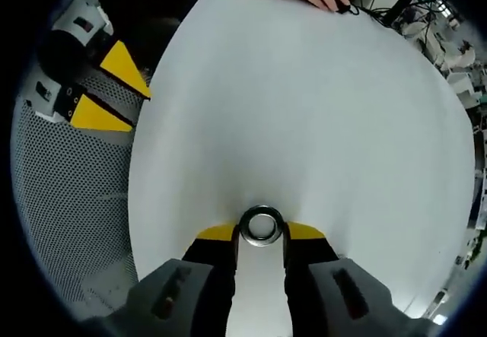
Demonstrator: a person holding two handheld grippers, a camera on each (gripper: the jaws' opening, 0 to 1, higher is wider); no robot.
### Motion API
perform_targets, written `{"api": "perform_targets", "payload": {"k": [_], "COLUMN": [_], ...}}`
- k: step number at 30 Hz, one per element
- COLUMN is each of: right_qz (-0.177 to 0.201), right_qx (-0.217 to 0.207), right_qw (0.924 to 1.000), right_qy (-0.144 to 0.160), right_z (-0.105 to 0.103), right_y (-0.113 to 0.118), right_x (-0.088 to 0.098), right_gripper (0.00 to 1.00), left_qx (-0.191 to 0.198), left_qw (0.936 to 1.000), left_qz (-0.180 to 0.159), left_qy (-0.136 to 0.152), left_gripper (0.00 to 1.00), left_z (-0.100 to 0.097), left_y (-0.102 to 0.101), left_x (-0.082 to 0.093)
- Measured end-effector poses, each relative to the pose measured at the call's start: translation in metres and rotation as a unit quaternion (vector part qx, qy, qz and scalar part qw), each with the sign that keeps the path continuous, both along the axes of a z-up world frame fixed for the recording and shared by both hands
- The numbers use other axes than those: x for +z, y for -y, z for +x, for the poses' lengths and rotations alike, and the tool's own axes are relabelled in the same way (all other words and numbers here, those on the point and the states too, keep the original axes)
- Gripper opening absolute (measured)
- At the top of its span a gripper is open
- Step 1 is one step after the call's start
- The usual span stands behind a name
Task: Place the washer onto the threaded stud by aligning its center hole with the stud, sliding it down to the base, and recovering from edge contact or off-axis alignment until the washer reaches the visible bottom stop.
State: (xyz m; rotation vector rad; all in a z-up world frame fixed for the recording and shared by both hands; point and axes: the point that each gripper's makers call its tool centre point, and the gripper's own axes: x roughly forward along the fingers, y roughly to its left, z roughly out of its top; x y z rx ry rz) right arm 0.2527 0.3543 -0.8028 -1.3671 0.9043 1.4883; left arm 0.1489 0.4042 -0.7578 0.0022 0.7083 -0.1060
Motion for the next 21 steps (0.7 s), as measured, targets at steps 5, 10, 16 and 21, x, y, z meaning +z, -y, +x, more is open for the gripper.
{"api": "perform_targets", "payload": {"k": [5,10,16,21], "right_qz": [0.039,0.090,0.112,0.117], "right_qx": [-0.035,-0.080,-0.135,-0.130], "right_qw": [0.9986,0.9927,0.9837,0.9838], "right_qy": [-0.006,-0.009,-0.041,-0.039], "right_z": [0.002,0.002,-0.002,-0.009], "right_y": [0.001,0.002,0.005,0.006], "right_x": [0.000,0.003,0.003,0.006], "right_gripper": [0.25,0.25,0.24,0.23], "left_qx": [-0.002,-0.003,-0.006,-0.005], "left_qw": [1.0000,1.0000,1.0000,1.0000], "left_qz": [0.001,0.001,0.003,0.003], "left_qy": [-0.001,-0.002,-0.004,-0.004], "left_gripper": [0.10,0.10,0.10,0.10], "left_z": [0.000,-0.001,-0.002,-0.002], "left_y": [0.000,0.001,0.001,0.001], "left_x": [0.000,0.000,0.000,0.001]}}
